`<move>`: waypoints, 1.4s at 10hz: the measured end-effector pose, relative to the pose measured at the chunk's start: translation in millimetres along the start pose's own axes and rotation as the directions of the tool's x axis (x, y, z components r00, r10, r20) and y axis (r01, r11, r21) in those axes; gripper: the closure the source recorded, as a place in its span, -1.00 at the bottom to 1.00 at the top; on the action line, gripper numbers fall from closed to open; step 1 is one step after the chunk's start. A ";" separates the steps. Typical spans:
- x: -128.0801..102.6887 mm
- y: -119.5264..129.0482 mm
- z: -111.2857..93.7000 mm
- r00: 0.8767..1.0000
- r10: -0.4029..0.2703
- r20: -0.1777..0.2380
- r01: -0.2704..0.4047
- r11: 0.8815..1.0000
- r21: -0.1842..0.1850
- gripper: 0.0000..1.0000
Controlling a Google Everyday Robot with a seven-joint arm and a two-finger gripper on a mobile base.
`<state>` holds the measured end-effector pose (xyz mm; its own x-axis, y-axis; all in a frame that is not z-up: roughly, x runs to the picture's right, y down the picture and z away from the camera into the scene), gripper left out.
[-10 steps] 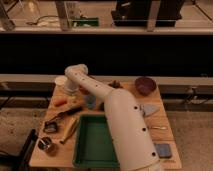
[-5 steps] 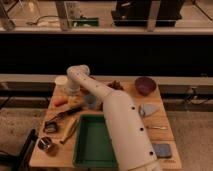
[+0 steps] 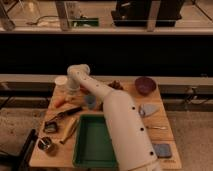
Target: Place pepper in tray
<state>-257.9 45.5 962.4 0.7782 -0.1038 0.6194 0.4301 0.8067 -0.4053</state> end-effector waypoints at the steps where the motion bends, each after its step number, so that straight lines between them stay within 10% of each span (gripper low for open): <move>1: -0.1 -0.6 -1.2 1.000 0.000 0.002 0.000 1.000 0.001 0.26; 4: -1.4 1.6 -14.5 1.000 0.002 -0.011 -0.002 1.000 0.011 0.38; 9: -27.8 5.6 -93.5 0.996 0.030 -0.089 -0.019 0.992 0.124 0.59; 14: -42.8 83.2 -158.6 0.976 0.118 -0.185 -0.078 0.975 0.210 0.47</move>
<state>-182.8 24.8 795.6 0.8944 -0.1138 0.4325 0.2627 0.9163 -0.3022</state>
